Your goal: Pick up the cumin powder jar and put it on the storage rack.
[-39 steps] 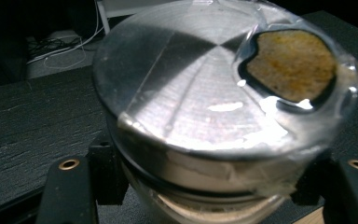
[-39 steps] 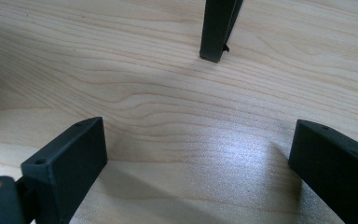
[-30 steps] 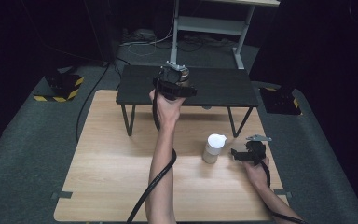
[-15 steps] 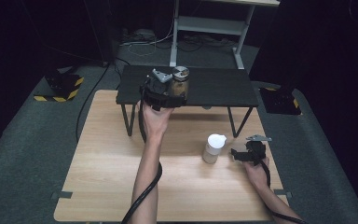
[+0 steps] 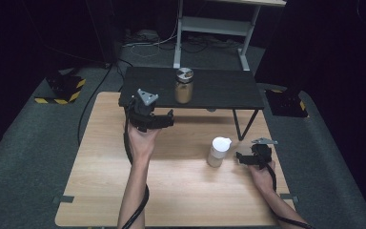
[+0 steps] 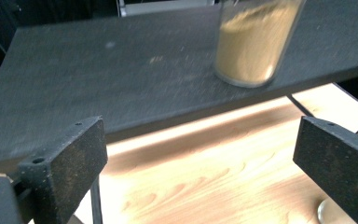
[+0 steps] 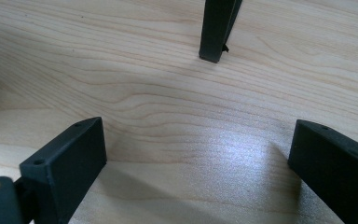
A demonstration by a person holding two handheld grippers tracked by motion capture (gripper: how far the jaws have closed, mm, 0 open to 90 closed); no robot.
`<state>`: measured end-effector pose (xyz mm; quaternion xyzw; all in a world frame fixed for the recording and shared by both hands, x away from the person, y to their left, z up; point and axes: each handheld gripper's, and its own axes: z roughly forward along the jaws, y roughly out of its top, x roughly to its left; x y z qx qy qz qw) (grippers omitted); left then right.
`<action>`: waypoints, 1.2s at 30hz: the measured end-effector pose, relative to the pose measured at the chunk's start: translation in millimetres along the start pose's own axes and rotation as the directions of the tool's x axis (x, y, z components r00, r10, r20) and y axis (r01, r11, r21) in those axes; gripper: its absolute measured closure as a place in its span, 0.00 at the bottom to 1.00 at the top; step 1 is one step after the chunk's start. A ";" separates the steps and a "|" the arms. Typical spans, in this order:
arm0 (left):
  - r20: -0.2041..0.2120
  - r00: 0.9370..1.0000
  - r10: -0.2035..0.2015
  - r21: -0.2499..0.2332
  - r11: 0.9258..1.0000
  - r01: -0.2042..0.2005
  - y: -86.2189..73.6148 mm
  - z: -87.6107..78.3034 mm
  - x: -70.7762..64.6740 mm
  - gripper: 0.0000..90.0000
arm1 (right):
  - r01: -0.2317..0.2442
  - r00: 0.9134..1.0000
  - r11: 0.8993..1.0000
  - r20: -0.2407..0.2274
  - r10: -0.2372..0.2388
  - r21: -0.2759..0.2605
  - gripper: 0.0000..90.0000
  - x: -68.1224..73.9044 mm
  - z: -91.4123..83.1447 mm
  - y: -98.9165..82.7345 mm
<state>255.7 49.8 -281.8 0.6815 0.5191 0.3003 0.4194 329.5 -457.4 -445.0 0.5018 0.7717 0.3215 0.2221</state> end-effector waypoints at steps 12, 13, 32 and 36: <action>0.037 0.998 0.060 0.004 0.998 -0.060 -44.3 8.5 -12.9 0.03 | 0.000 1.000 1.000 0.000 0.000 0.000 0.04 0.1 0.0 0.0; 0.036 0.997 0.072 0.007 0.997 -0.072 -49.9 10.3 -13.6 0.03 | 0.000 1.000 1.000 0.000 0.000 0.000 0.04 0.1 0.0 0.0; 0.036 0.999 0.040 0.141 0.989 -0.044 -113.0 62.8 -9.4 0.03 | -0.001 1.000 1.000 0.002 0.001 0.000 0.04 0.4 0.0 0.1; 0.028 0.999 0.042 0.161 0.986 -0.046 -120.7 72.6 -12.0 0.03 | 0.000 1.000 1.000 0.002 0.000 0.000 0.04 0.6 0.0 0.0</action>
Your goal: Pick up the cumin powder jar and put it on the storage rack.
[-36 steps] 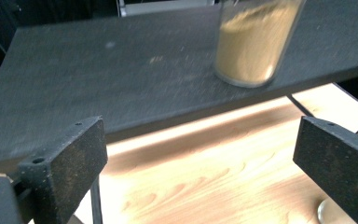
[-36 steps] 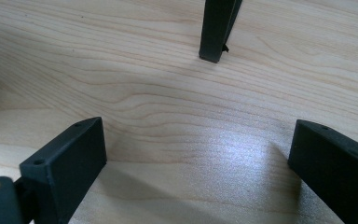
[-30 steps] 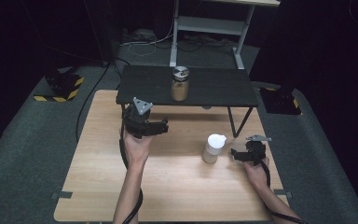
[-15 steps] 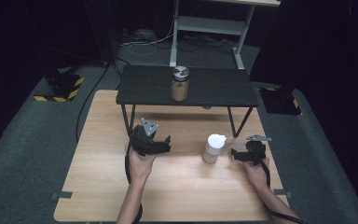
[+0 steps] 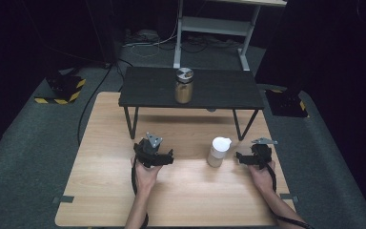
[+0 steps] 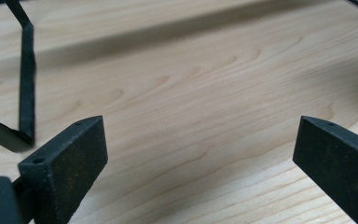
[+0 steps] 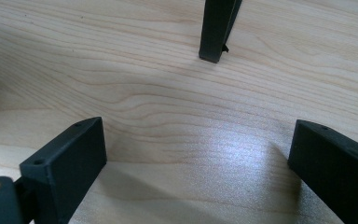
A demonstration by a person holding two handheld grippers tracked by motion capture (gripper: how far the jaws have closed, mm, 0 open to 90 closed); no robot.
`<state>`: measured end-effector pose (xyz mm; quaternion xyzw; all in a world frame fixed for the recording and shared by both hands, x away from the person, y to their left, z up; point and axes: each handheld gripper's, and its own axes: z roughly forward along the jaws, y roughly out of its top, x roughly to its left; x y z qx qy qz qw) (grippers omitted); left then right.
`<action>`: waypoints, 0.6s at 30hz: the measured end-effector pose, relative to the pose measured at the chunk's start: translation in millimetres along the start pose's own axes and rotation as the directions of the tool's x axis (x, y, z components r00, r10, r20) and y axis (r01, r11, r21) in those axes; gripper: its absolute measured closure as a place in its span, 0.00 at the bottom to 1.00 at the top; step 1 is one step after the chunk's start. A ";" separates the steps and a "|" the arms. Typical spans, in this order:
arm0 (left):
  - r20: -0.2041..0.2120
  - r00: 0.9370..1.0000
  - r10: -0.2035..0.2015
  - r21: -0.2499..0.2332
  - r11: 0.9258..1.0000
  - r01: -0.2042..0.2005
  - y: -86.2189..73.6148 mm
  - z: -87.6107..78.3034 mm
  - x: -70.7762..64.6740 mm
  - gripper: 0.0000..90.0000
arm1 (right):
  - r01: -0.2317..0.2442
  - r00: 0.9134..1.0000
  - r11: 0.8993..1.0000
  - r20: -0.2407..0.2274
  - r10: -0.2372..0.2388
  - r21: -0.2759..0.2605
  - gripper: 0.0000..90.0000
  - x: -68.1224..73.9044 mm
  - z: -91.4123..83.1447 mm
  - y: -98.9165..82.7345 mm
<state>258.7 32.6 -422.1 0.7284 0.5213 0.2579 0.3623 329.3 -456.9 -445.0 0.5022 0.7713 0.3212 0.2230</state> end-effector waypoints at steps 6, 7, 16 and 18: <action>-0.008 1.000 -0.012 0.018 1.000 0.012 -7.4 12.4 -3.6 0.03 | -0.001 1.000 1.000 0.000 0.001 0.001 0.04 0.1 -0.1 0.1; -0.010 1.000 -0.011 0.020 1.000 0.011 -9.1 14.5 -3.6 0.03 | -0.001 1.000 1.000 0.000 0.001 0.001 0.04 0.1 -0.1 0.1; -0.038 0.999 -0.020 0.047 0.999 0.022 -18.9 27.0 -5.5 0.03 | 0.001 1.000 1.000 0.000 -0.001 0.001 0.04 0.1 -0.1 0.1; -0.040 0.999 -0.023 0.048 0.999 0.025 -20.0 28.6 -6.0 0.03 | 0.000 1.000 1.000 0.000 0.000 0.001 0.04 0.2 -0.2 0.1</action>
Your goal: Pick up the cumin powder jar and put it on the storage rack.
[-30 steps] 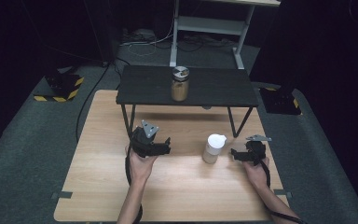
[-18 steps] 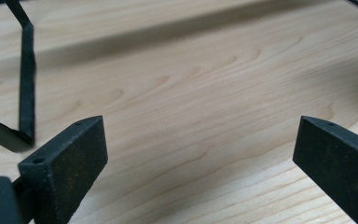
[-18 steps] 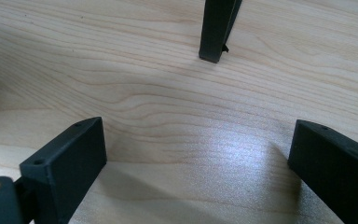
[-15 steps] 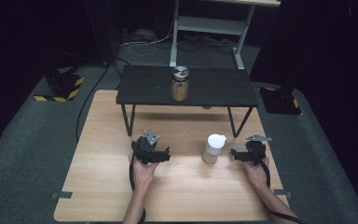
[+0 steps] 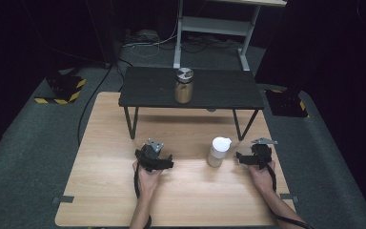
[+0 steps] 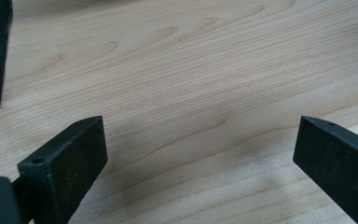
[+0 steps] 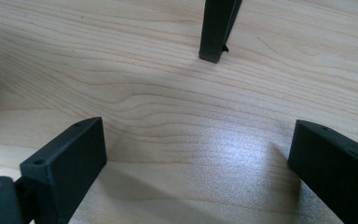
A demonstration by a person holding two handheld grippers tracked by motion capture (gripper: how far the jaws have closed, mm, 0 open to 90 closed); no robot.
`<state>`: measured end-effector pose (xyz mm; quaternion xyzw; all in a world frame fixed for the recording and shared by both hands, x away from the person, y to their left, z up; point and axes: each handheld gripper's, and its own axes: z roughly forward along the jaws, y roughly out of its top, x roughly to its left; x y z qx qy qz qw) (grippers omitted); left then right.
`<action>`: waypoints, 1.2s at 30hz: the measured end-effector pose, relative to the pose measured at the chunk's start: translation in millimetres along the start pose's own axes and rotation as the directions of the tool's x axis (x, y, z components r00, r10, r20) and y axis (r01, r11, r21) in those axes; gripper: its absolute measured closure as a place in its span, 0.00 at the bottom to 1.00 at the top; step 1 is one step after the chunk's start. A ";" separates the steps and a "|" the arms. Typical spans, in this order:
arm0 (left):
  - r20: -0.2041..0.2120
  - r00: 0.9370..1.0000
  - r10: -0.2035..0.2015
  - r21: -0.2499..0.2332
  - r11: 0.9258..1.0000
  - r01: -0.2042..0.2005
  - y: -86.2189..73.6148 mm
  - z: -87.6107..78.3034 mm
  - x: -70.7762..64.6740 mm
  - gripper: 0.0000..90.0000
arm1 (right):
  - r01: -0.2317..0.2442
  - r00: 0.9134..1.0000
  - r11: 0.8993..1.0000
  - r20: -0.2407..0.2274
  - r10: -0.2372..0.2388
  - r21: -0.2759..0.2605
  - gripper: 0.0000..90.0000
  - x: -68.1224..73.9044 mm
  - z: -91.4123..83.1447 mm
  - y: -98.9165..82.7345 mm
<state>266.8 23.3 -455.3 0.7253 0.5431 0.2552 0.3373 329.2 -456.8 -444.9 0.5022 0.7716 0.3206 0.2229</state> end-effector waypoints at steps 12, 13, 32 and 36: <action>-0.013 1.000 0.013 0.026 1.000 -0.012 1.8 2.3 -3.0 0.03 | 0.000 1.000 1.000 0.000 0.000 0.000 0.04 0.0 0.0 -0.1; -0.016 1.000 0.017 0.030 0.999 -0.016 2.5 2.8 -3.7 0.03 | 0.000 1.000 1.000 0.000 0.000 0.000 0.04 0.0 0.0 -0.1; -0.008 1.000 -0.021 0.075 0.997 0.021 10.1 7.1 1.5 0.03 | -0.002 1.000 1.000 0.000 0.002 0.000 0.04 0.1 0.0 -0.1; -0.013 1.000 -0.023 0.073 0.997 0.024 10.1 7.4 0.4 0.03 | -0.002 1.000 1.000 -0.001 0.002 0.000 0.04 -0.1 0.0 0.0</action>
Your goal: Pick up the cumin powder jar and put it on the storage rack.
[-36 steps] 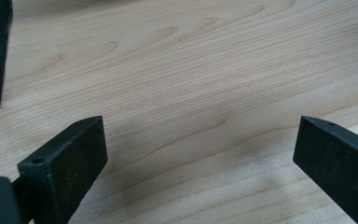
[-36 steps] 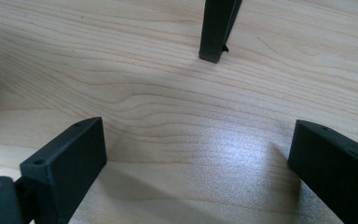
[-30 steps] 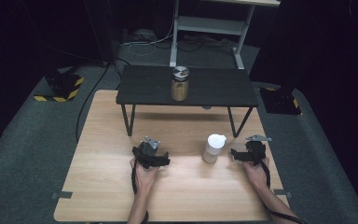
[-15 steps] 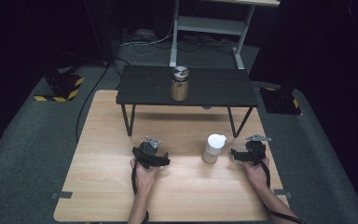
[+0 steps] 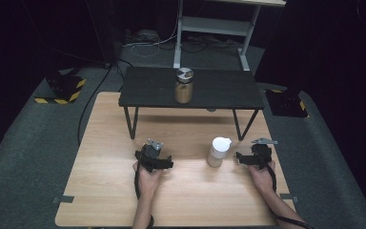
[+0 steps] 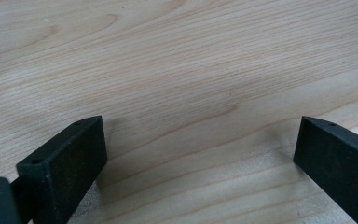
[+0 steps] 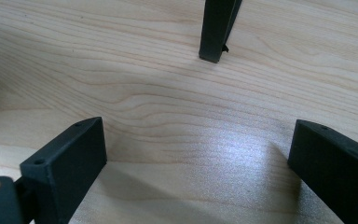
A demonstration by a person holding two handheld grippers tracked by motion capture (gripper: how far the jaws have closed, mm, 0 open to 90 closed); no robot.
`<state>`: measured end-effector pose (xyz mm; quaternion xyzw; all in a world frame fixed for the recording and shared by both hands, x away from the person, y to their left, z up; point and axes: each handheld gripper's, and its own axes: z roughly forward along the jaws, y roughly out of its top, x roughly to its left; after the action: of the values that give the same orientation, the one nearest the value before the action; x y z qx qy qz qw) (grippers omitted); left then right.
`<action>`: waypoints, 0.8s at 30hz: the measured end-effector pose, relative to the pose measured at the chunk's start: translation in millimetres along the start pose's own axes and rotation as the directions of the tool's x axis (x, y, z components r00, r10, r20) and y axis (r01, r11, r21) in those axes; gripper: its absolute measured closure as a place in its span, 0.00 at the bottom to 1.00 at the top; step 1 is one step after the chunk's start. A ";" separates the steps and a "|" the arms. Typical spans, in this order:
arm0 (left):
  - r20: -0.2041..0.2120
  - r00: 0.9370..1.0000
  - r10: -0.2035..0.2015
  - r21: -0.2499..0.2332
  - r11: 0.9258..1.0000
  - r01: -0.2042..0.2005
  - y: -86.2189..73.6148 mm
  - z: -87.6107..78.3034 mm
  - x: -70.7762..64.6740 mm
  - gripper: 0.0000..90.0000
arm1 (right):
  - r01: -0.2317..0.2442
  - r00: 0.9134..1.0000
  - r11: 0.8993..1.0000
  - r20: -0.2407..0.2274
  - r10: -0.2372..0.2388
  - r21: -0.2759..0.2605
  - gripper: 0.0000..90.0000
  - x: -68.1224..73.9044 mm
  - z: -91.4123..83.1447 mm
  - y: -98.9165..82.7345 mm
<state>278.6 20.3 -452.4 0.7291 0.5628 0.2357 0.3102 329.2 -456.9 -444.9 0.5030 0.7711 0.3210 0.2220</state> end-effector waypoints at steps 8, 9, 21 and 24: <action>-0.004 1.000 -0.005 0.000 1.000 0.005 0.6 0.6 -1.0 0.03 | -0.001 1.000 1.000 -0.001 0.001 0.001 0.04 -0.2 0.0 0.1; -0.005 1.000 -0.004 0.000 1.000 0.004 0.6 0.6 -1.1 0.03 | -0.001 1.000 1.000 -0.001 0.001 0.001 0.04 -0.2 0.0 0.1; -0.009 1.000 -0.010 -0.002 1.000 0.009 0.4 0.6 -1.9 0.03 | 0.000 1.000 1.000 0.000 0.000 0.001 0.04 -0.2 0.0 0.1; -0.009 1.000 -0.010 -0.003 1.000 0.010 0.4 0.7 -2.0 0.04 | -0.001 1.000 1.000 0.000 0.001 0.001 0.04 -0.2 0.1 0.1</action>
<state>278.9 18.2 -452.6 0.7248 0.5674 0.2383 0.3098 329.4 -457.0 -444.8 0.5032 0.7712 0.3208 0.2216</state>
